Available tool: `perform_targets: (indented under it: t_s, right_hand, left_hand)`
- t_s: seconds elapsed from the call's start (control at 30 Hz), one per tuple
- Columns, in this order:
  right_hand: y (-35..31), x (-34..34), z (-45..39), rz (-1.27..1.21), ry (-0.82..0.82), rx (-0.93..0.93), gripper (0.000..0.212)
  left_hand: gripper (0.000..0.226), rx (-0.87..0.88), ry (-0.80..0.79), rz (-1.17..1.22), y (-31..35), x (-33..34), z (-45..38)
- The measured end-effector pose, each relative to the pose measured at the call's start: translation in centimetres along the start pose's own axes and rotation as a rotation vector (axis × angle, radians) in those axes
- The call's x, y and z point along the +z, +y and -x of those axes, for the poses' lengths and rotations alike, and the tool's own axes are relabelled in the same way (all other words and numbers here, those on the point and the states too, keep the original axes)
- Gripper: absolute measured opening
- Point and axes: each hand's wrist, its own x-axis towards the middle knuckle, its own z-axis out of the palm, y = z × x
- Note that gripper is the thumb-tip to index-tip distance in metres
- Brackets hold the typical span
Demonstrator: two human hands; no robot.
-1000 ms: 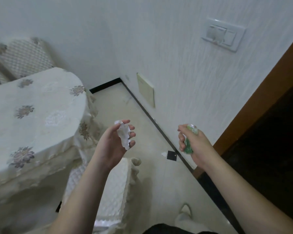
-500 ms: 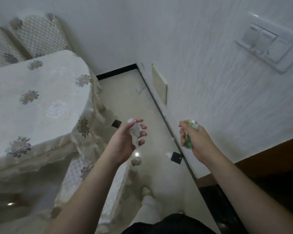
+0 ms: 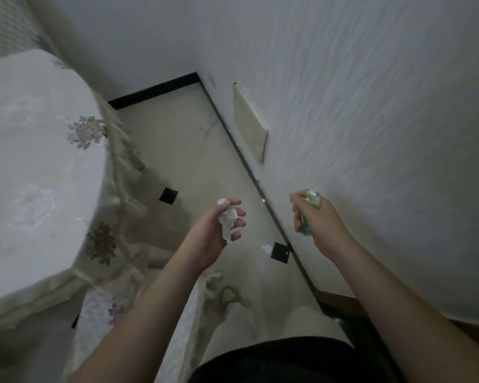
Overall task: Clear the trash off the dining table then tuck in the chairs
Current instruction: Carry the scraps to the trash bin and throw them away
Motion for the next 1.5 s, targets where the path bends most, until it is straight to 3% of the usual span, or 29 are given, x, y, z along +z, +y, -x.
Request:
perform_targets:
  t_s: [0.2, 0.4, 0.7, 0.87, 1.03, 1.2, 1.37, 1.5]
  right_hand:
    - [5.0, 0.6, -7.9, 0.249, 0.057, -0.032, 0.018]
    - [13.3, 1.3, -19.9, 0.367, 0.070, -0.032, 0.016]
    - [33.1, 3.0, -35.2, 0.719, -0.098, -0.021, 0.016]
    - [46.9, 4.6, -40.1, 1.068, -0.273, -0.005, 0.034]
    - [58.3, 6.2, -43.8, 1.171, -0.320, 0.008, 0.065]
    - [67.1, 6.8, -46.2, 1.181, -0.251, 0.131, 0.076]
    - [70.2, 7.0, -46.6, 1.312, -0.134, 0.260, 0.058]
    - [70.5, 7.3, -47.3, 1.366, -0.156, 0.249, 0.038]
  left_hand:
    - [0.025, 0.084, 0.058, -0.021, -1.0, -2.4, -9.1]
    - [0.022, 0.116, 0.157, 0.071, -7.5, -7.2, -18.8]
    - [0.021, 0.052, 0.163, 0.261, -19.7, -15.3, -31.0]
    - [0.022, 0.037, 0.125, 0.199, -25.7, -19.2, -37.8]
    - [0.023, -0.019, 0.123, 0.084, -31.5, -24.0, -43.1]
    - [0.025, -0.081, 0.114, 0.036, -36.3, -27.1, -46.1]
    - [0.026, -0.107, 0.181, 0.190, -38.3, -28.5, -46.7]
    - [0.026, -0.108, 0.209, 0.189, -37.9, -28.9, -46.8]
